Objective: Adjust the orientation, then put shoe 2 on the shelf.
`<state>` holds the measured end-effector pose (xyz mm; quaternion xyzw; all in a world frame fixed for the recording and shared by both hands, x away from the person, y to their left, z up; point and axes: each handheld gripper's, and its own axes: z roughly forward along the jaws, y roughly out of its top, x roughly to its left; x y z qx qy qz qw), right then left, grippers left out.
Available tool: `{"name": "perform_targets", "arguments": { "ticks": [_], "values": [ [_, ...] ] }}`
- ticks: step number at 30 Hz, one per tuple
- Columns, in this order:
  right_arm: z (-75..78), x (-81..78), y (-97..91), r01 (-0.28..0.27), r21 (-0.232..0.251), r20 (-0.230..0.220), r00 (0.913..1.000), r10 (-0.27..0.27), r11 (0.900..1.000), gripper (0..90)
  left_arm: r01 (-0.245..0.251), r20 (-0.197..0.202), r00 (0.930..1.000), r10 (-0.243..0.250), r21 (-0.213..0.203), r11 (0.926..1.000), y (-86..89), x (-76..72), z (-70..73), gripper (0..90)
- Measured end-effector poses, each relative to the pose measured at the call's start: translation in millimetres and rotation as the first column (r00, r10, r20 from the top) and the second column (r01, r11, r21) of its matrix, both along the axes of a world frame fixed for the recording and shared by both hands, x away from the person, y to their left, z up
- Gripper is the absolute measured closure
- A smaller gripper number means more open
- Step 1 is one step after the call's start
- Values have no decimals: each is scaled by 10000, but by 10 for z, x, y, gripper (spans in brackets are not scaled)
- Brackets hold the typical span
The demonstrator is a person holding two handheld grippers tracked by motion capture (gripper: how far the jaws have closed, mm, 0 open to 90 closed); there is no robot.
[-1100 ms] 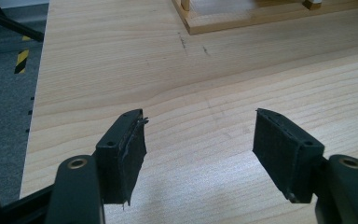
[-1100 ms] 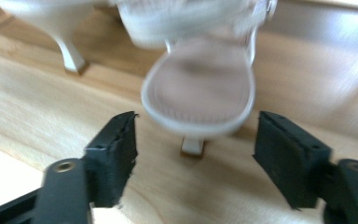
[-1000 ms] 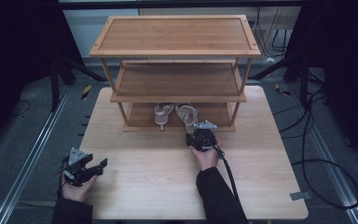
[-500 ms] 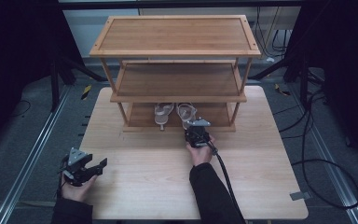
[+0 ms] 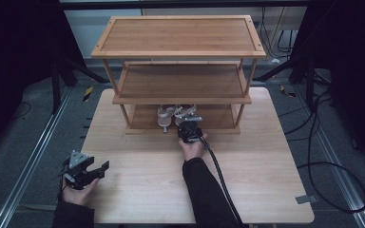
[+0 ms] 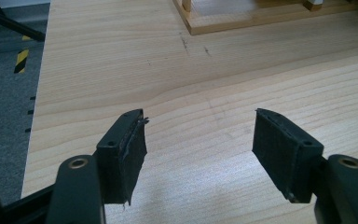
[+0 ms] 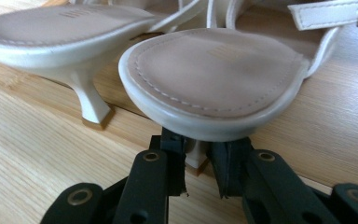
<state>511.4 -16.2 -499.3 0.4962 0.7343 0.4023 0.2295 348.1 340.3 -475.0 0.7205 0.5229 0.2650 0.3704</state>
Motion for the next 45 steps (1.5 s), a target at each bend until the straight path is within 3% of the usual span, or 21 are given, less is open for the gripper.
{"name": "perform_targets", "arguments": {
  "ticks": [10, 14, 17, 18, 24, 29, 34, 45],
  "values": [
    [-18, 25, 46, 16, 150, 77, 10000, -17, 9999, 746, -10, 6, 10000, 10, -6, 10000, -4, 1, -2, 332],
    [-17, 13, 28, -206, 323, -55, 9998, 208, 9993, 529, -5, -21, 10000, 5, -29, 10000, -3, 4, -8, 331],
    [26, -67, -41, -396, -56, 196, 9990, 397, 9992, 394, -6, -48, 10000, 5, -73, 10000, 10, 1, -15, 330],
    [60, -123, -72, -440, 159, 125, 9990, 438, 9989, 361, -40, -43, 10000, 40, -142, 9999, 15, -2, -15, 330],
    [219, -379, -362, -664, -156, 535, 9963, 671, 9977, 233, 30, -35, 10000, -30, -21, 10000, -3, 2, -11, 327],
    [365, -541, -686, -633, 445, 343, 9975, 618, 9970, 204, 4, -56, 10000, -4, -54, 10000, -2, 8, -16, 325],
    [490, -759, -998, -558, 303, 692, 9962, 536, 9980, 193, 12, -42, 10000, -12, -58, 10000, -4, 7, -9, 324],
    [389, -1289, -1594, -595, 276, 971, 9937, 565, 9978, 154, -48, -68, 10000, 48, -38, 10000, -35, 14, 10, 320]
  ]
}}
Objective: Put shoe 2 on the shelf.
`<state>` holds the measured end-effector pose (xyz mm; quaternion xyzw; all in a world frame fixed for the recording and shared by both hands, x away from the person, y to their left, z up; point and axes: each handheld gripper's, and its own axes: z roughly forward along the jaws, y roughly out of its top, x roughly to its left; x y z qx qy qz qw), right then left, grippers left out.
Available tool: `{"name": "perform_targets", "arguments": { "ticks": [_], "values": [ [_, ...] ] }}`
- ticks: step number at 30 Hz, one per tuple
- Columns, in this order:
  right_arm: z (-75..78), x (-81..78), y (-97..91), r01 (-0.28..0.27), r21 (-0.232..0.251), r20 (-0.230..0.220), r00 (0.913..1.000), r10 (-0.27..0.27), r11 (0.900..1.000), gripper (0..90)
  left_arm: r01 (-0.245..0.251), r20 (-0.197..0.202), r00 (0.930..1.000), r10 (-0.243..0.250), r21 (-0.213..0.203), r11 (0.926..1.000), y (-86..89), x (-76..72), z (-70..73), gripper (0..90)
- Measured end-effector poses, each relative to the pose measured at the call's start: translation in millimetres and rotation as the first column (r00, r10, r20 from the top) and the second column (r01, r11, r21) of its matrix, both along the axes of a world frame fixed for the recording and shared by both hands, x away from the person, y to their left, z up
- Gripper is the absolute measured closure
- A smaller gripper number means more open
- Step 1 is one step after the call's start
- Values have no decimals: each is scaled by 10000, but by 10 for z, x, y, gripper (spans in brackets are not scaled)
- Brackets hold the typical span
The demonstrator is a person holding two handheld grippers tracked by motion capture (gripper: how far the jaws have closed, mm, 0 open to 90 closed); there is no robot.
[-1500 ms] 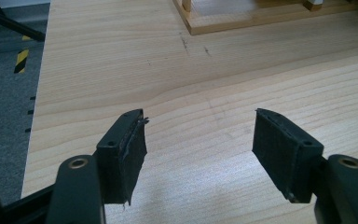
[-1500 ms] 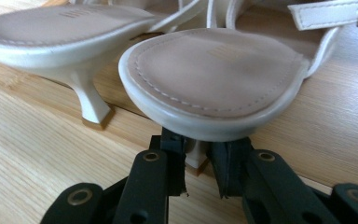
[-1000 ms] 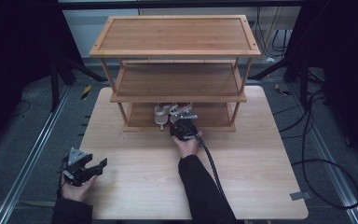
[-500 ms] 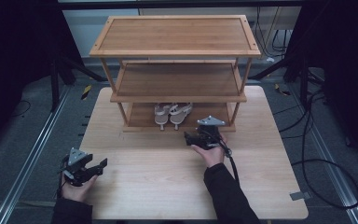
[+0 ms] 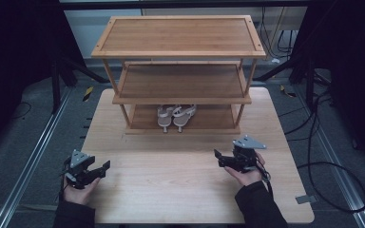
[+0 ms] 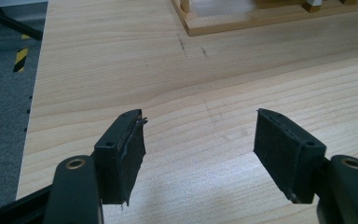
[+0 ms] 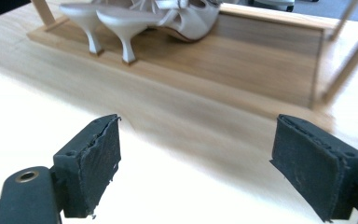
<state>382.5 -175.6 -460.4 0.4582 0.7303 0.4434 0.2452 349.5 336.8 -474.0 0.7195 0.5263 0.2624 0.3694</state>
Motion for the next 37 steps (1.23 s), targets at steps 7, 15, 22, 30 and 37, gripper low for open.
{"name": "perform_targets", "arguments": {
  "ticks": [7, 15, 22, 30, 37],
  "values": [
    [-52, -205, -398, 517, 366, -5, 9987, -517, 9980, 142, 21, -101, 9999, -20, 59, 10000, 3, 9, -18, 316],
    [-99, -265, -602, 1060, 480, 10, 9943, -1061, 9932, 131, 76, -98, 9999, -75, 99, 9999, 19, 0, -37, 312],
    [-193, -217, -705, 1420, 163, -184, 9897, -1417, 9897, 120, -36, -214, 9998, 42, 264, 9996, 67, 36, -91, 304],
    [-274, -172, -846, 2018, 90, -431, 9786, -2012, 9794, 93, -163, -204, 9996, 169, 315, 9994, 93, 53, -105, 302],
    [-281, -163, -867, 2052, 105, -439, 9779, -2045, 9787, 91, -250, -192, 9995, 256, 340, 9991, 114, 59, -110, 298]
  ]
}}
